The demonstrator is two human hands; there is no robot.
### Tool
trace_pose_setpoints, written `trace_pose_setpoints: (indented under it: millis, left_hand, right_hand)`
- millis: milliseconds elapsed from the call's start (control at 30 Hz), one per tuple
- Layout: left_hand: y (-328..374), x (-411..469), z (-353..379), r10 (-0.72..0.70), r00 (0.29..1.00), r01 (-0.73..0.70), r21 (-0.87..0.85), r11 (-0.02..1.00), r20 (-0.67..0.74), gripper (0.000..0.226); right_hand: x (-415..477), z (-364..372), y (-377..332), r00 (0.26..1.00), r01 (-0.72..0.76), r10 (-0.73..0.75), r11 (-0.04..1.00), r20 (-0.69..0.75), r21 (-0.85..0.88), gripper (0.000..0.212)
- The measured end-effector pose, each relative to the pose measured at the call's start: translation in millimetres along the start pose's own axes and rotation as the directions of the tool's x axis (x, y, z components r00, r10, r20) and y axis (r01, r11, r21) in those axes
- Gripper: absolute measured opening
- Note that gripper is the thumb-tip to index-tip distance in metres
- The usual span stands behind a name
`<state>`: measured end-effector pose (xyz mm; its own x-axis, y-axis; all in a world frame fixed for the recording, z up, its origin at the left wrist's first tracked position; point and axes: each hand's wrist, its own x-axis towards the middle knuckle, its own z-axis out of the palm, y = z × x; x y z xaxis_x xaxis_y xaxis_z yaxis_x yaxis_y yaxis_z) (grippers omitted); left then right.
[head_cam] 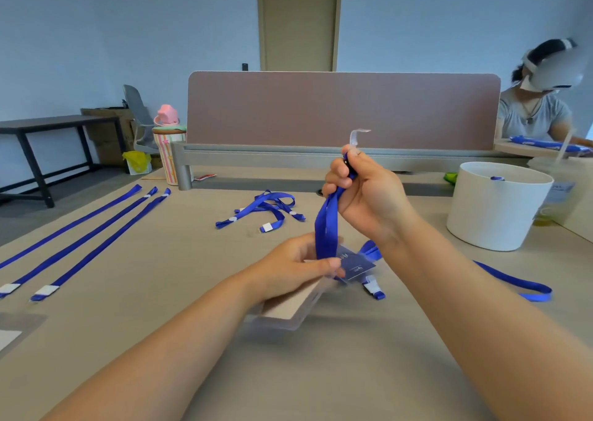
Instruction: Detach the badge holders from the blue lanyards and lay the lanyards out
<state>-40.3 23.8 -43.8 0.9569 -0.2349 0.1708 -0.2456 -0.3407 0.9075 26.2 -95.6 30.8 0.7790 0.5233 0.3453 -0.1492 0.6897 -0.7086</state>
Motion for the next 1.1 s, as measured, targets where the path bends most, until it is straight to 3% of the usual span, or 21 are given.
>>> trace_pose_setpoints:
  millis: [67, 167, 400, 467, 533, 633, 733, 833, 933, 1000, 1100]
  left_hand:
    - [2.9, 1.2, -1.7, -0.004, 0.995, 0.01, 0.058, 0.998, -0.095, 0.012]
    - [-0.9, 3.8, -18.3, 0.021, 0.959, 0.017, 0.129, 0.992, -0.283, 0.025]
    - [4.4, 12.5, -53.9, -0.004, 0.905, 0.078, 0.156, 0.985, -0.425, 0.035]
    - [10.4, 19.4, -58.9, -0.039, 0.898, 0.089, 0.093, 0.992, -0.438, 0.042]
    - [18.7, 26.4, -60.5, -0.096, 0.898, 0.064, -0.088, 0.994, -0.43, 0.042]
    - [35.6, 38.1, -55.7, -0.16, 0.916, 0.017, -0.365, 0.931, -0.367, 0.04]
    - [46.4, 55.9, -45.4, -0.151, 0.928, -0.001, -0.406, 0.914, -0.341, 0.042]
    - [47.9, 73.2, -37.9, -0.126, 0.917, -0.011, -0.34, 0.94, -0.379, 0.044]
    - [47.7, 86.2, -36.2, -0.053, 0.897, -0.085, -0.288, 0.954, -0.438, 0.039]
    - [47.4, 94.4, -35.0, -0.028, 0.887, -0.112, -0.274, 0.955, -0.46, 0.036]
    - [45.7, 109.4, -28.9, 0.021, 0.863, -0.138, -0.196, 0.971, -0.504, 0.038]
  right_hand:
    - [3.0, -3.7, -4.5, 0.999, 0.024, -0.023, 0.999, -0.023, 0.04, 0.027]
    - [7.3, -11.8, -16.3, 0.991, 0.083, -0.081, 0.997, -0.105, 0.01, 0.026]
    - [14.7, -46.0, -26.4, 0.927, 0.053, -0.19, 0.92, -0.323, -0.389, 0.02]
    - [17.1, -54.3, -26.6, 0.918, -0.014, -0.208, 0.834, -0.338, -0.552, 0.013]
    - [17.5, -58.7, -23.8, 0.937, -0.099, -0.172, 0.703, -0.304, -0.704, 0.011]
    - [12.0, -61.4, -15.6, 0.982, -0.177, 0.025, 0.473, -0.188, -0.863, 0.023]
    - [5.5, -60.4, -10.0, 0.965, -0.184, 0.236, 0.311, -0.112, -0.932, 0.035]
    - [6.2, -66.5, -6.2, 0.944, -0.177, 0.321, 0.306, -0.074, -0.935, 0.035]
    - [5.7, -72.1, -10.6, 0.956, -0.173, 0.283, 0.346, -0.073, -0.922, 0.01]
    - [4.6, -74.7, -17.0, 0.966, -0.169, 0.248, 0.37, -0.079, -0.914, 0.014]
    - [4.7, -81.9, -30.2, 0.965, -0.185, 0.239, 0.321, -0.109, -0.929, 0.02]
